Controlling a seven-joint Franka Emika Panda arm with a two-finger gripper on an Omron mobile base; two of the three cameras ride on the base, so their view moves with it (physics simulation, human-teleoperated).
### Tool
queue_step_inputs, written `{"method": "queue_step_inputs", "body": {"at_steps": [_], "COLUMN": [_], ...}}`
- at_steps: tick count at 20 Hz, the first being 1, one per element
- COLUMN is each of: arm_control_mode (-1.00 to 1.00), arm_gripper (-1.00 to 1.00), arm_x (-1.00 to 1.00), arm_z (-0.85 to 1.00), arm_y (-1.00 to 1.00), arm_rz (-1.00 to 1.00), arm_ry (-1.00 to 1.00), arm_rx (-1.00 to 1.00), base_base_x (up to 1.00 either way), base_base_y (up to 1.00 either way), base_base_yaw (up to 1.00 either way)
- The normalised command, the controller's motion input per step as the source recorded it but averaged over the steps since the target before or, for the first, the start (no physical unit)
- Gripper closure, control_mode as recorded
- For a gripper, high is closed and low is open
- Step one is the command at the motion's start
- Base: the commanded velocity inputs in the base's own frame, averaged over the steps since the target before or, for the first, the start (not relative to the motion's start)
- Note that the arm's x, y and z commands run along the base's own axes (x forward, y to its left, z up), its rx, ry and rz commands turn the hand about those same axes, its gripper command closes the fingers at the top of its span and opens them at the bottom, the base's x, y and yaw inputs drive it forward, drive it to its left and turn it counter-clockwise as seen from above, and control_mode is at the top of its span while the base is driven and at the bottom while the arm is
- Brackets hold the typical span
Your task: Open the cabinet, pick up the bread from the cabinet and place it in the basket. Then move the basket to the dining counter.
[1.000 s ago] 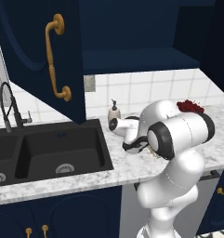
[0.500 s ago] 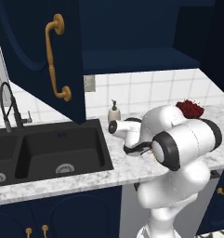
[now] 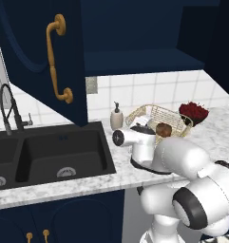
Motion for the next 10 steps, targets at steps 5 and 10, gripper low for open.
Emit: {"method": "queue_step_inputs", "body": {"at_steps": [5,10], "arm_control_mode": [-1.00,-1.00], "arm_gripper": [1.00,1.00], "arm_x": [-0.47,-0.60], "arm_z": [0.77,0.69], "arm_y": [0.08,0.15], "arm_rz": [0.36,0.33], "arm_ry": [0.02,0.17], "arm_rx": [-0.04,-0.07], "base_base_x": [0.00,0.00], "base_base_y": [0.00,0.00], "base_base_yaw": [0.00,0.00]}}
